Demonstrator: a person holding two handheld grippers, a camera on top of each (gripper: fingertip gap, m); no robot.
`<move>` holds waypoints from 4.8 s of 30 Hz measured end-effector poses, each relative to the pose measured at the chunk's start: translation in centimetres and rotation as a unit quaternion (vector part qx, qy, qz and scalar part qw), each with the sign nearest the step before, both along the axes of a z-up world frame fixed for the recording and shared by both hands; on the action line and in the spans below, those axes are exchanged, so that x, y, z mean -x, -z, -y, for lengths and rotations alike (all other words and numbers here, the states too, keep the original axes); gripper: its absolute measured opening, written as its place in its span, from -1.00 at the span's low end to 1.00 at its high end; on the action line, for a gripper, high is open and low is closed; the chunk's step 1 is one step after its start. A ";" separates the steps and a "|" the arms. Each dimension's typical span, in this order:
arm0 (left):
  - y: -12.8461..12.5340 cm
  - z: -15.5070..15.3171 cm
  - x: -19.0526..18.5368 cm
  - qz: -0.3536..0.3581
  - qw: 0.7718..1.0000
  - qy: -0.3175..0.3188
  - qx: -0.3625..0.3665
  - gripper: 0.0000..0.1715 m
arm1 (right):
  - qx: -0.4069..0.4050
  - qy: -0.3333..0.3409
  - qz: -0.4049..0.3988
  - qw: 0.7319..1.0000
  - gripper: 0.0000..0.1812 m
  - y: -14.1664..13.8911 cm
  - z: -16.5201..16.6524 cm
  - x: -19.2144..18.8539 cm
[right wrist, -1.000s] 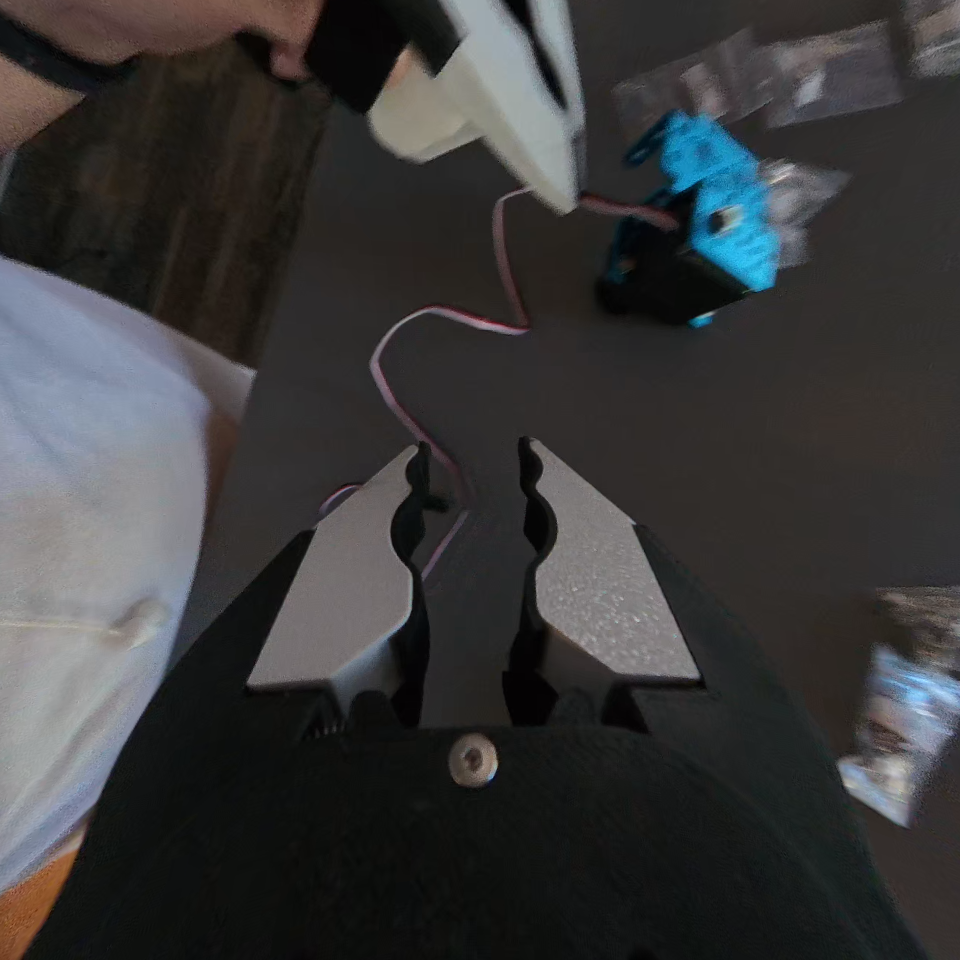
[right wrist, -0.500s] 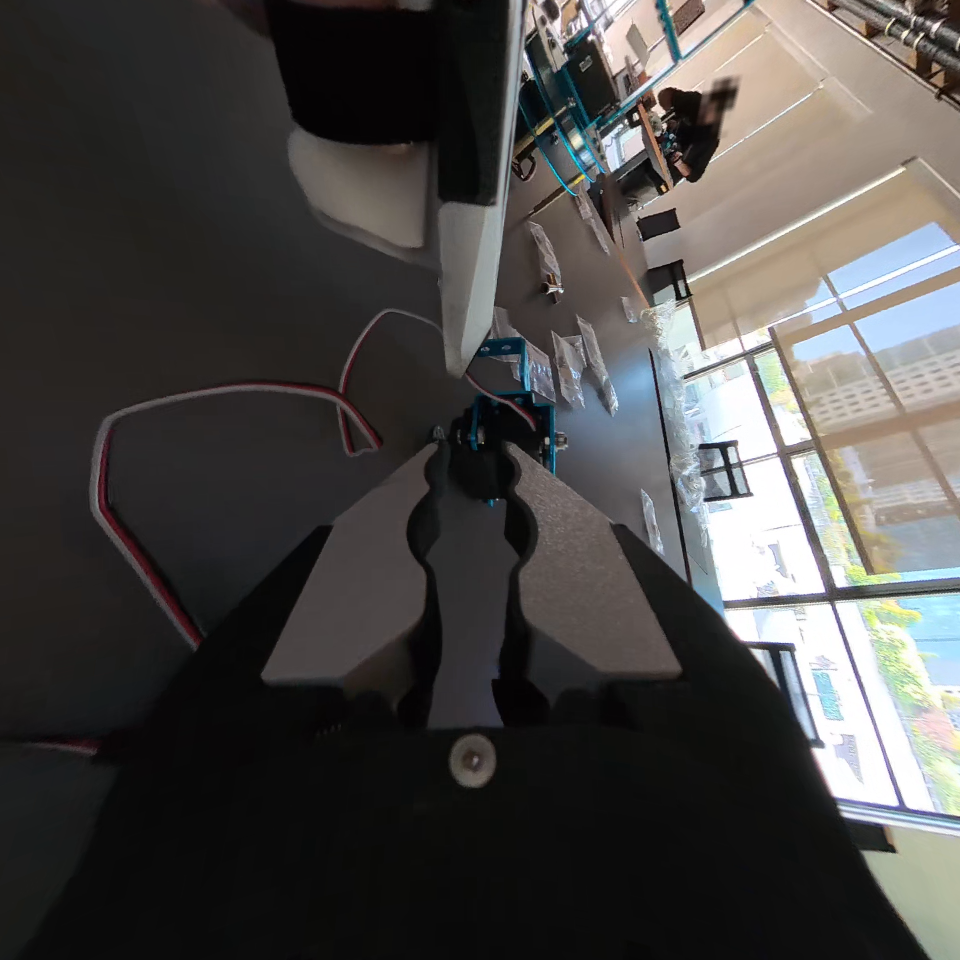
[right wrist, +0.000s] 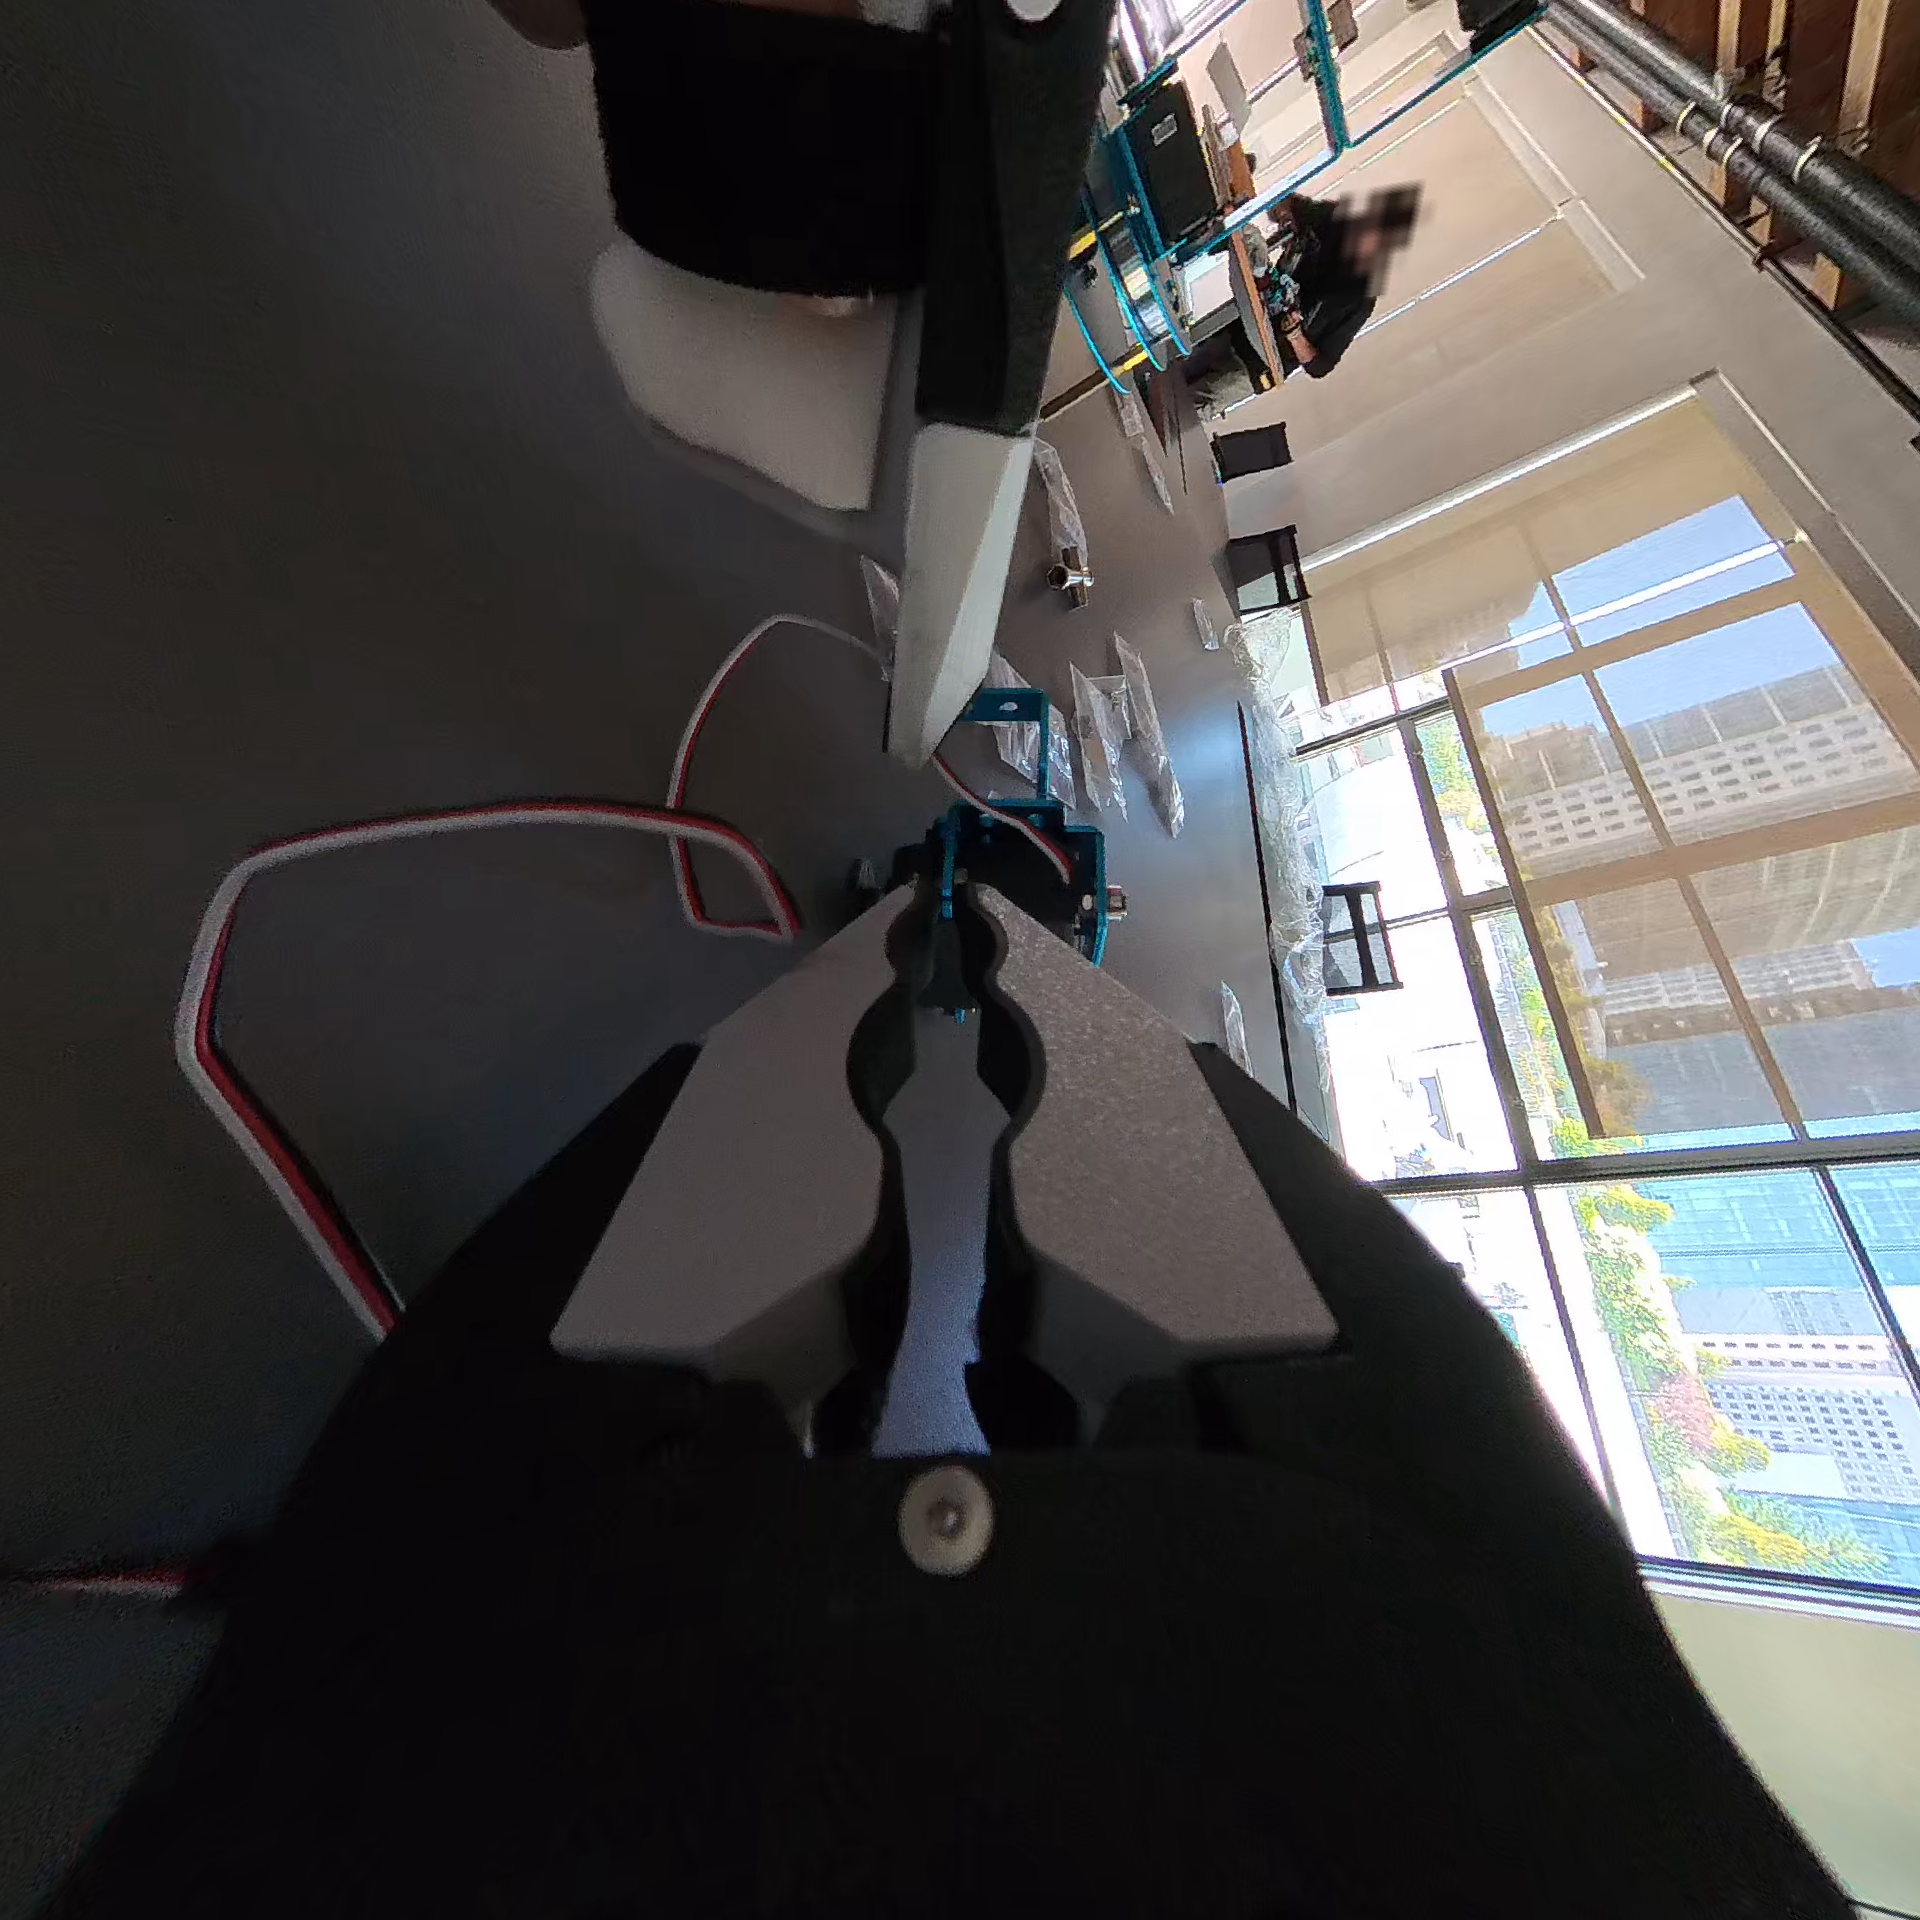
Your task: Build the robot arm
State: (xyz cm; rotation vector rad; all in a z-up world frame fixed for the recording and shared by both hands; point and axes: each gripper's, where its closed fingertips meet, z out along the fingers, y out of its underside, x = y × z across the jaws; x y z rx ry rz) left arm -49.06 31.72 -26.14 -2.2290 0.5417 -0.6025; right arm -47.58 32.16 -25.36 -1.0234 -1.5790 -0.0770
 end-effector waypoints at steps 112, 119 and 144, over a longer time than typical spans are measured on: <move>-2.2 -3.3 -3.0 -0.388 0.814 0.278 -0.331 -0.91 | 0.139 0.023 -0.080 0.987 -1.00 -1.9 -2.6 -1.7; -2.8 -2.9 -3.0 -0.346 0.839 0.269 -0.322 -0.86 | 0.178 0.049 -0.095 0.978 -1.00 -2.6 -4.1 -3.6; -2.2 -4.3 -3.2 -0.220 0.869 0.408 -0.172 -0.87 | 0.464 -0.015 -0.155 0.872 -0.86 -1.8 -4.0 -1.5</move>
